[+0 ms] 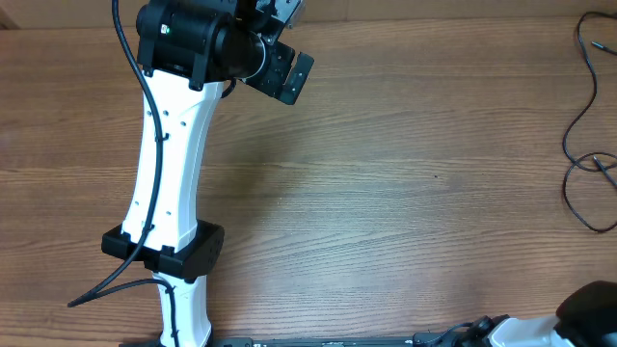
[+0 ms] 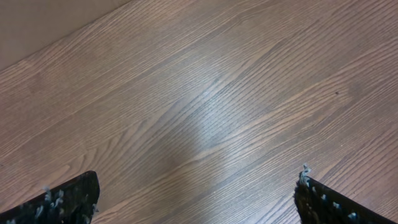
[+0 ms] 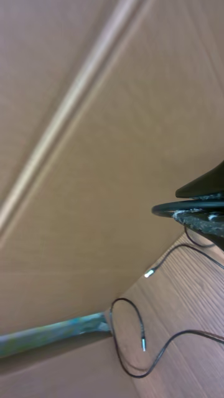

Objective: Untangle cables

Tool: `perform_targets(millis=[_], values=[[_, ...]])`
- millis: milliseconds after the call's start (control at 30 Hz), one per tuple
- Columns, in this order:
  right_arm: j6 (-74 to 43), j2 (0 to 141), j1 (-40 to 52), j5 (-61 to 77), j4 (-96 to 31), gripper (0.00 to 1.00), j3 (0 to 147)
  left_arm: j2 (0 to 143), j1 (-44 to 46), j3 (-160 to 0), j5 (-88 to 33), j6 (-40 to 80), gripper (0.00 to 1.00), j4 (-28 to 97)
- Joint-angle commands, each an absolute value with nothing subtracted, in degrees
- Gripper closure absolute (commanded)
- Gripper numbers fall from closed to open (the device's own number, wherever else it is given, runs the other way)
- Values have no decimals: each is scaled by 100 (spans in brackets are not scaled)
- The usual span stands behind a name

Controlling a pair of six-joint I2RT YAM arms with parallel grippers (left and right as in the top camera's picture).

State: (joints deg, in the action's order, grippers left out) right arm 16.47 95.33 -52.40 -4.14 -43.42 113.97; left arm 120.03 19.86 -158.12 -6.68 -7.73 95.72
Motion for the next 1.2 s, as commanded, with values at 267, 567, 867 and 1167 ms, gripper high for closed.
perform_targets(millis=[267,567,867,1167], values=[[1221,10335,-5408,-178,-3599,96,9465,11977,1997,-15841,-711,-880,0,9581],[574,10366,-5408,281,-2683,20,8047,11977,2010,-15841,-714,-878,0,9555],[1087,9706,-5384,3463,-2880,0,8425,11948,2053,-15843,-550,-943,0,9522],[416,8145,-4711,3511,-3358,0,9861,11555,2053,-15843,-239,-834,0,8254]])
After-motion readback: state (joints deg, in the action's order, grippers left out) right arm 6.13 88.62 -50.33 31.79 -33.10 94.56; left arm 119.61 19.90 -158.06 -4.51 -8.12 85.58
